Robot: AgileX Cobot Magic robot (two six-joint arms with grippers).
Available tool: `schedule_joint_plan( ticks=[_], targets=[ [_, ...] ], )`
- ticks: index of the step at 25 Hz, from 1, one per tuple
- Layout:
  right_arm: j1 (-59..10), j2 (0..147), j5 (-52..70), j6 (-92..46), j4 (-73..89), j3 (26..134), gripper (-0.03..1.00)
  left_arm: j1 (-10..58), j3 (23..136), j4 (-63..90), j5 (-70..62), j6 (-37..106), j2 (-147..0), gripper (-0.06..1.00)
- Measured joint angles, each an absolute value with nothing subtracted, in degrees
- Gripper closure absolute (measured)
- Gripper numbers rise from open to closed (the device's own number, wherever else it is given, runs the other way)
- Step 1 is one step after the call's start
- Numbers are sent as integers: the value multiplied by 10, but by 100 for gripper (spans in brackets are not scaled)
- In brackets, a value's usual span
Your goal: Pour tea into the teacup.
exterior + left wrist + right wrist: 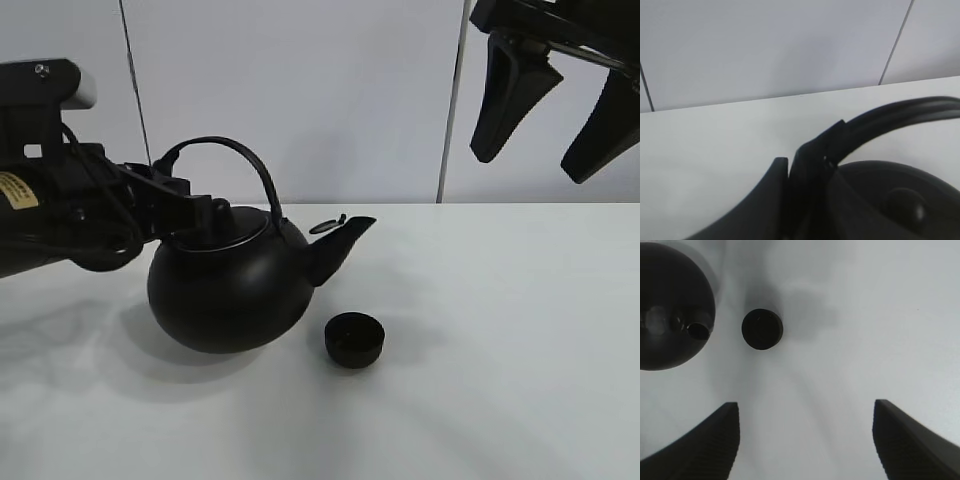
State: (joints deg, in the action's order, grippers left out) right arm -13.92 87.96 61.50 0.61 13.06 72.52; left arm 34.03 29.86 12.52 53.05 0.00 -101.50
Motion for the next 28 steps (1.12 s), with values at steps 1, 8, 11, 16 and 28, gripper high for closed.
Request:
schedule_joint_plan(
  ticks=[1,8,11,16,28],
  targets=[
    [-139,880,615,6,131,725,45,340,299,119,538,0,-1022,83],
    [-139,880,613,6,131,725,45,340,299,81,561,5,-1039,83],
    [-139,880,608,4,131,725,45,340,301,80,566,24,-1039,83],
    [-139,880,602,0,131,725,45,340,301,86,557,58,-1039,83],
    [-139,880,602,0,131,725,45,340,301,133,524,124,-1039,83]
  ],
)
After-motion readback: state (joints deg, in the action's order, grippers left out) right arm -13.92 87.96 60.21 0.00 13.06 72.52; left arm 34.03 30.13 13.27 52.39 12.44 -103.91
